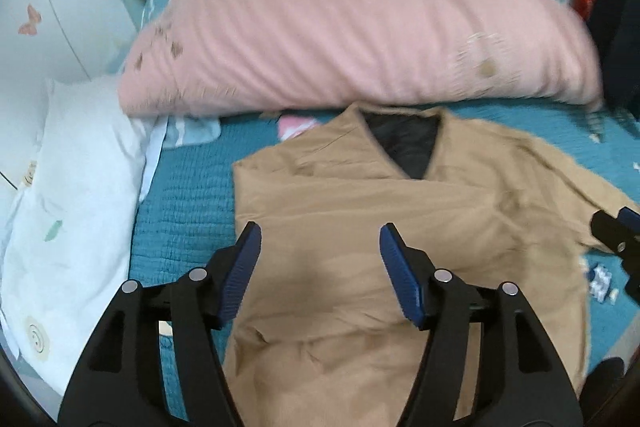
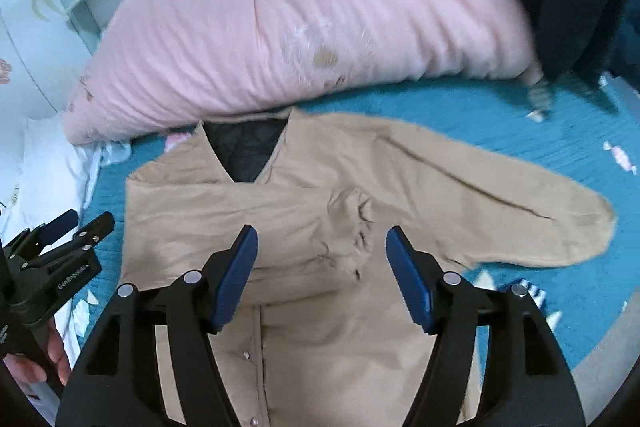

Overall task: Fold large clothes
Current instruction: 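Move the right gripper to the other sleeve cuff of the tan jacket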

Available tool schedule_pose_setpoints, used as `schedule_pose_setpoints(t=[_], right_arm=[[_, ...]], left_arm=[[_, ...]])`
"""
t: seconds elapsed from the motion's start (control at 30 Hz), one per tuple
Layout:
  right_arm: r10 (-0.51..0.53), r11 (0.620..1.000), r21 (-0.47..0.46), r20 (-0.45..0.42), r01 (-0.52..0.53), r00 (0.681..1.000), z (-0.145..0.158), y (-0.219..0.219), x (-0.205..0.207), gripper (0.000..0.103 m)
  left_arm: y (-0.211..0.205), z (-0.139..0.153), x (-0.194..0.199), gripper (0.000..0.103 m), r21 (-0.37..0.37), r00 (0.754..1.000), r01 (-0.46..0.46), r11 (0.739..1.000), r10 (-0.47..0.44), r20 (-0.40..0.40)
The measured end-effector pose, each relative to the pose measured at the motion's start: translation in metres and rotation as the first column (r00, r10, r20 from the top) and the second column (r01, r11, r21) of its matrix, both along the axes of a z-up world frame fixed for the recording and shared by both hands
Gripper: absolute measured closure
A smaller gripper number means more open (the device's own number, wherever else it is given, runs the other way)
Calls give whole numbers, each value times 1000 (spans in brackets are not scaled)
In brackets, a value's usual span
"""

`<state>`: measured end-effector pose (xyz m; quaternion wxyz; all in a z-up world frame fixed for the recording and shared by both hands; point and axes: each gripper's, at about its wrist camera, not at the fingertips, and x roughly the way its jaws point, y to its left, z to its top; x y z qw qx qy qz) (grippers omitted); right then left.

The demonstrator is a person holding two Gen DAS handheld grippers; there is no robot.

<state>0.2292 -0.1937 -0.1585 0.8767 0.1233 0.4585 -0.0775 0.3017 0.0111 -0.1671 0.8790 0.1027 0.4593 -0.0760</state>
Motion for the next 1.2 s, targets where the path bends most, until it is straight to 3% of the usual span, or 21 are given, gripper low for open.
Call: schedule_pose_setpoints(t=[0.17, 0.53, 0.7, 0.93, 1.2], right_arm=[[-40, 998, -39, 72, 43, 997, 24, -2, -40, 33], [-159, 985, -50, 80, 163, 984, 31, -68, -119, 33], [-235, 970, -45, 52, 237, 971, 19, -110, -143, 33], [-335, 942, -16, -24, 334, 942, -17, -171, -160, 33], [-506, 855, 80, -79, 512, 859, -64, -260, -167, 33]], left_arm=[[-29, 31, -39, 34, -34, 998, 42, 999, -41, 38], [-112, 37, -93, 34, -70, 990, 144, 987, -144, 12], [-152, 19, -104, 34, -118, 976, 202, 972, -210, -57], [-194, -25, -105, 34, -111, 958, 229, 967, -244, -148], [-225, -68, -73, 34, -152, 941, 200, 968, -233, -244]])
